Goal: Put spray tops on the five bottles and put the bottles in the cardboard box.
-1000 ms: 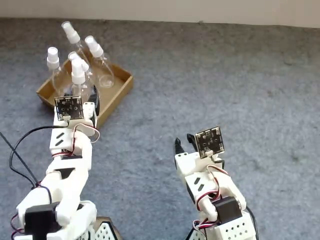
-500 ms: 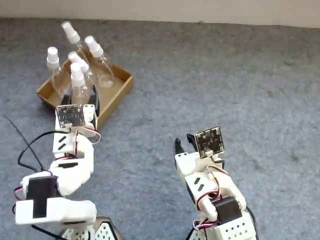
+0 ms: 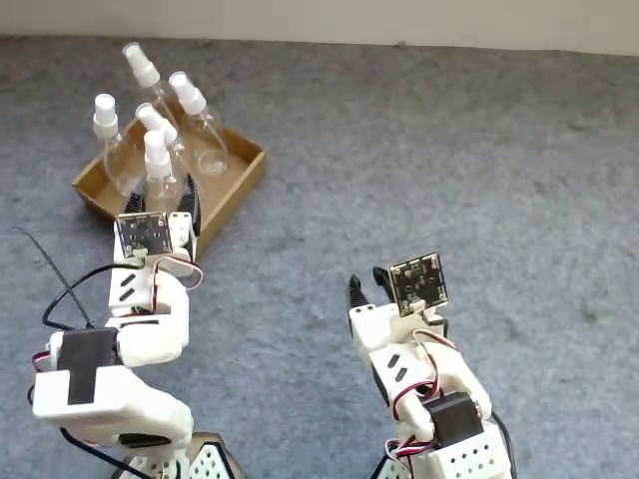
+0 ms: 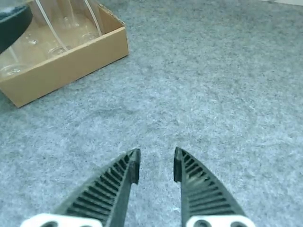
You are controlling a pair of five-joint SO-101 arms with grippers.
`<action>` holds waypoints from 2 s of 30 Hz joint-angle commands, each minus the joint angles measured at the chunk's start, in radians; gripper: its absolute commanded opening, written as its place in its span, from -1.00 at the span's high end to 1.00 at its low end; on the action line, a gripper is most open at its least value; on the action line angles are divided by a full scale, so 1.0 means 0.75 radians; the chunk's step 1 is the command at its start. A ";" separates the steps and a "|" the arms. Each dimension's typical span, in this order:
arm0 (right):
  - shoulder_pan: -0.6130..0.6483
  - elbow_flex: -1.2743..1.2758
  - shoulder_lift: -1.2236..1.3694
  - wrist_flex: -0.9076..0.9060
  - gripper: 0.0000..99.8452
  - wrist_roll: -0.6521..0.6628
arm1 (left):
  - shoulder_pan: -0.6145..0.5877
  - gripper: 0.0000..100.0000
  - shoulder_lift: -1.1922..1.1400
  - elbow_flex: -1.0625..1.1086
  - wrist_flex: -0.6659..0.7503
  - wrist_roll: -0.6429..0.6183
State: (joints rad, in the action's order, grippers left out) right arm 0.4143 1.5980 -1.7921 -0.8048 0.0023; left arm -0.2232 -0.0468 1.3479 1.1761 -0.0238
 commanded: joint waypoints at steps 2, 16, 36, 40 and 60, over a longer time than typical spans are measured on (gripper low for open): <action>-0.017 -0.011 -0.015 0.038 0.79 0.016 | -0.028 0.92 -0.050 -0.120 0.035 -0.014; -0.017 -0.011 -0.015 0.038 0.79 0.016 | -0.038 0.92 -0.083 -0.120 0.037 -0.014; -0.017 -0.011 -0.015 0.038 0.79 0.018 | -0.042 0.93 -0.085 -0.193 0.029 -0.063; -0.017 -0.011 -0.015 0.038 0.79 0.018 | -0.044 0.93 -0.085 -0.187 0.029 -0.063; -0.019 -0.011 -0.015 0.038 0.79 0.018 | -0.021 0.92 -0.212 -0.171 0.033 -0.055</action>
State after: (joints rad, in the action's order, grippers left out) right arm 0.4143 1.5980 -1.7921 -0.8048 0.0023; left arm -0.2463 -0.2018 1.2467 1.1745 -0.0606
